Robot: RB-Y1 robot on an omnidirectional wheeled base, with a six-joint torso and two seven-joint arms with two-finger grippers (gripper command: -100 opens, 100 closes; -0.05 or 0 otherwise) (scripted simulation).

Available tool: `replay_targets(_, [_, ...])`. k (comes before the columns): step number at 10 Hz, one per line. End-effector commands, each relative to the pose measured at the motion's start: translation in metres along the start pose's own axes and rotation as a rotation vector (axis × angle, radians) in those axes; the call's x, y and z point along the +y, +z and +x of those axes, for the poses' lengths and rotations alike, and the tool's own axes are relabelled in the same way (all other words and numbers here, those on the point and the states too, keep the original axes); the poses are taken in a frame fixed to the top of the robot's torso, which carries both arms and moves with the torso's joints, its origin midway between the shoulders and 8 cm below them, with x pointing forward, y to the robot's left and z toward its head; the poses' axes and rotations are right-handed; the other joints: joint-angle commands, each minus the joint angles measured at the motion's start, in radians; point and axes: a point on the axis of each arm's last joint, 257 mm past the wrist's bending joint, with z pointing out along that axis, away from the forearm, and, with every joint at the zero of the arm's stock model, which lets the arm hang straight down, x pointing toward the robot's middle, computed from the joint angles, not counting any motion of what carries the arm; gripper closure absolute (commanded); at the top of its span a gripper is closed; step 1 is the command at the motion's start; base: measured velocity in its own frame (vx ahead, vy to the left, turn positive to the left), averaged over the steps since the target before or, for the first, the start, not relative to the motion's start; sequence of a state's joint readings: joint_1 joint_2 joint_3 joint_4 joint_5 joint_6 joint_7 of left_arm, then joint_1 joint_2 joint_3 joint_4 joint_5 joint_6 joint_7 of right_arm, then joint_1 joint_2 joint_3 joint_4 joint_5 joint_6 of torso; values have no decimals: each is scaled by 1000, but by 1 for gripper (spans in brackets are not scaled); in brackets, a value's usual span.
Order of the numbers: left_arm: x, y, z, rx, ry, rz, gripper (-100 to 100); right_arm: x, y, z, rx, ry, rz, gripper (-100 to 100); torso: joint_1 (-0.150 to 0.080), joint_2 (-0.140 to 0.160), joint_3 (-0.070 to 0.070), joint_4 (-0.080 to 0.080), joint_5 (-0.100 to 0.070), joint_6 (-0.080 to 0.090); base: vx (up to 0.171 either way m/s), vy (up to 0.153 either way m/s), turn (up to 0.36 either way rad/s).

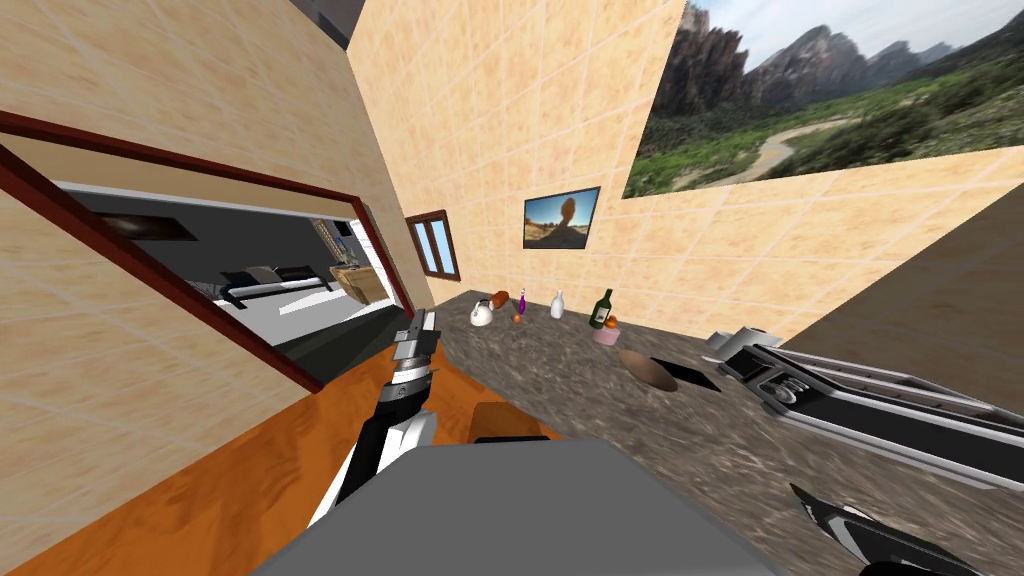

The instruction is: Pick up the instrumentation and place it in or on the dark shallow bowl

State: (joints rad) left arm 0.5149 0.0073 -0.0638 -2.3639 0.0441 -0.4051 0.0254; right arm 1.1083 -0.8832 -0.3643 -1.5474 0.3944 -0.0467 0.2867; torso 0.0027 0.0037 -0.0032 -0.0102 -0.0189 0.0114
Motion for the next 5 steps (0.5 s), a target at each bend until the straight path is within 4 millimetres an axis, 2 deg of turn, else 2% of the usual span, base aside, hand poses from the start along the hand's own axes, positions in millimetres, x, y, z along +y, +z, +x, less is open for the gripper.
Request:
replay_targets(1, [0,0,0,0,0,0,0,7,2,-24,-31,-7,-25,100,0,0,0,0,0,0,32,178,26])
replay_targets(2, [0,0,0,0,0,0,0,11,3,-32,-45,-13,-36,100,1,-1,0,0,1,-2,27,119,58])
replay_targets(3, [0,0,0,0,0,0,0,16,5,-42,-60,-20,-49,100,-2,-1,-1,0,0,-3,25,37,79])
replay_targets(4, [0,0,0,0,0,0,0,29,9,-64,-96,-38,-78,100,-7,-1,-1,0,-1,-3,18,-22,89])
replay_targets(5, [0,0,0,0,0,0,0,36,10,-76,-116,-48,-93,100,-12,-2,-1,0,-2,-4,14,-69,99])
